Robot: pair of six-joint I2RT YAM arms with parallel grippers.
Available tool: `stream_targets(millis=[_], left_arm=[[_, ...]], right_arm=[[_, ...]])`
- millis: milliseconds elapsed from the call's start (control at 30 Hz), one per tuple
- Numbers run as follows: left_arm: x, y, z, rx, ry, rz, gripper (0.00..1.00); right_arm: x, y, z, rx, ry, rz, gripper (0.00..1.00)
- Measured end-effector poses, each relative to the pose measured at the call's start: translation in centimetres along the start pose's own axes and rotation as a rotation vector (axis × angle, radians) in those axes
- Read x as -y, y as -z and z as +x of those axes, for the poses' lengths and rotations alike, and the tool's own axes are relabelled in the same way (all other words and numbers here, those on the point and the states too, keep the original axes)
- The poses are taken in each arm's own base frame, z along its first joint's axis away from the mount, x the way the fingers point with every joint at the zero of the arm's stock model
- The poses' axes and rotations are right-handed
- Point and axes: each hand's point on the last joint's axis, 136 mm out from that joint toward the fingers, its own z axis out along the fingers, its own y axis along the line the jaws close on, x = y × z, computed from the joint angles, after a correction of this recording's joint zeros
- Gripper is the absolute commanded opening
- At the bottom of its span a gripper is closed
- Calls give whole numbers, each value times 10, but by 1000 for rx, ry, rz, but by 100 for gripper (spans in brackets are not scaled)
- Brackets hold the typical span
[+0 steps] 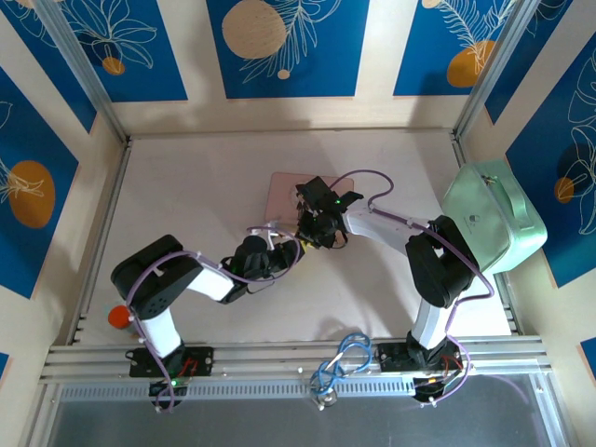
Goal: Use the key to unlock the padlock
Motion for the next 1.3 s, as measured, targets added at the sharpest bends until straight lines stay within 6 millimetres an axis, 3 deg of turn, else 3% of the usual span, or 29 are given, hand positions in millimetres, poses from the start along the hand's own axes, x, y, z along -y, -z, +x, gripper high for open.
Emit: stream_targets(millis=[467, 667, 1033, 1300], left_arm=[[9, -9, -2, -4, 0, 21, 0], [9, -6, -2, -14, -96, -83, 0], [10, -3, 0, 63, -445, -399, 0], [9, 4, 1, 128, -894, -622, 0]], right_arm=[[3, -1, -6, 24, -21, 9, 0], [1, -3, -6, 11, -22, 14, 0], [1, -7, -3, -39, -28, 27, 0], [-5, -12, 6, -127, -35, -18, 0]])
